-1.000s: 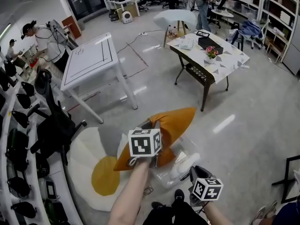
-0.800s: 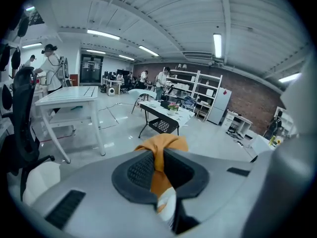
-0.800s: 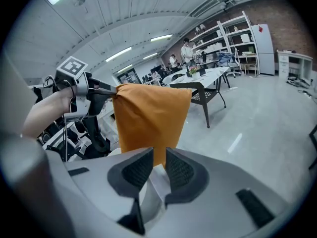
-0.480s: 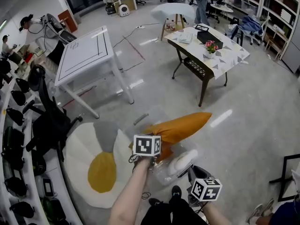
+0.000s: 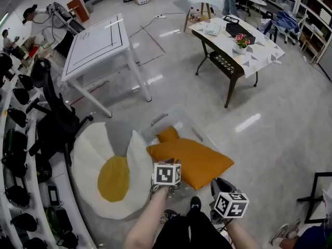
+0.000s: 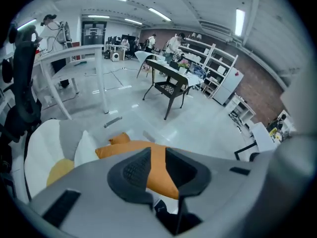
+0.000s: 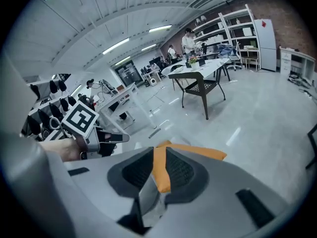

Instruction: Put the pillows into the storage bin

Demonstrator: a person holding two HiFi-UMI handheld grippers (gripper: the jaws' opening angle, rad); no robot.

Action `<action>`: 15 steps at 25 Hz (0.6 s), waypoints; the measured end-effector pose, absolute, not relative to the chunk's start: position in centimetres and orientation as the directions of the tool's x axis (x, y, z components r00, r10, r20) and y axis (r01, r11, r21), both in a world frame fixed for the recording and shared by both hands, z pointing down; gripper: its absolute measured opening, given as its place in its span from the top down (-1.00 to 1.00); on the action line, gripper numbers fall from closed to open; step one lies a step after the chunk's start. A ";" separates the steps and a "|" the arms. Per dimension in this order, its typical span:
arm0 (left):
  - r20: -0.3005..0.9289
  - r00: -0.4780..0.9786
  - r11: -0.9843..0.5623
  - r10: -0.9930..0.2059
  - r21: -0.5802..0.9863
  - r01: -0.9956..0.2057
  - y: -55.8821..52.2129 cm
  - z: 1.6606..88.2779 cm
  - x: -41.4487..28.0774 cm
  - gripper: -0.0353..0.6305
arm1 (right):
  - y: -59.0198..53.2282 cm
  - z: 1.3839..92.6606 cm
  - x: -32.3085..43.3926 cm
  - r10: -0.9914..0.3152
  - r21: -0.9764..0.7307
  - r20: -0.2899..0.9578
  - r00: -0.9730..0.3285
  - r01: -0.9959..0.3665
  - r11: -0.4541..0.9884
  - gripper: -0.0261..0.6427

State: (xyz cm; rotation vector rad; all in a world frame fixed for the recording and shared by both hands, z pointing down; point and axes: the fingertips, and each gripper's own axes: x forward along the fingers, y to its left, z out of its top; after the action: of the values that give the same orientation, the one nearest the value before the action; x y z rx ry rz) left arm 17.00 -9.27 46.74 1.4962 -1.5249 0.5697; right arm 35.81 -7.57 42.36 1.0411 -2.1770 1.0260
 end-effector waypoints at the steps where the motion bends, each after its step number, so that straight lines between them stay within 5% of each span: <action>1: 0.819 0.130 0.166 -0.559 0.265 -0.950 -8.9 46.3 17.0 0.64 | -7.5 42.4 35.6 -0.415 -0.413 0.701 -0.580 -0.805 0.426 0.69; 15: 0.729 -0.016 0.288 -0.684 0.251 -0.924 -1.9 42.3 14.3 0.82 | -6.7 40.9 31.6 -0.357 -0.398 0.662 -0.658 -0.713 0.577 0.89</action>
State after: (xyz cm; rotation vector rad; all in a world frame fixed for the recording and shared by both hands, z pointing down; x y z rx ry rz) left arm 14.28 -1.89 42.27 1.4614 -1.7632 0.3810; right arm 31.59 -6.69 40.94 0.8529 -2.2870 0.9020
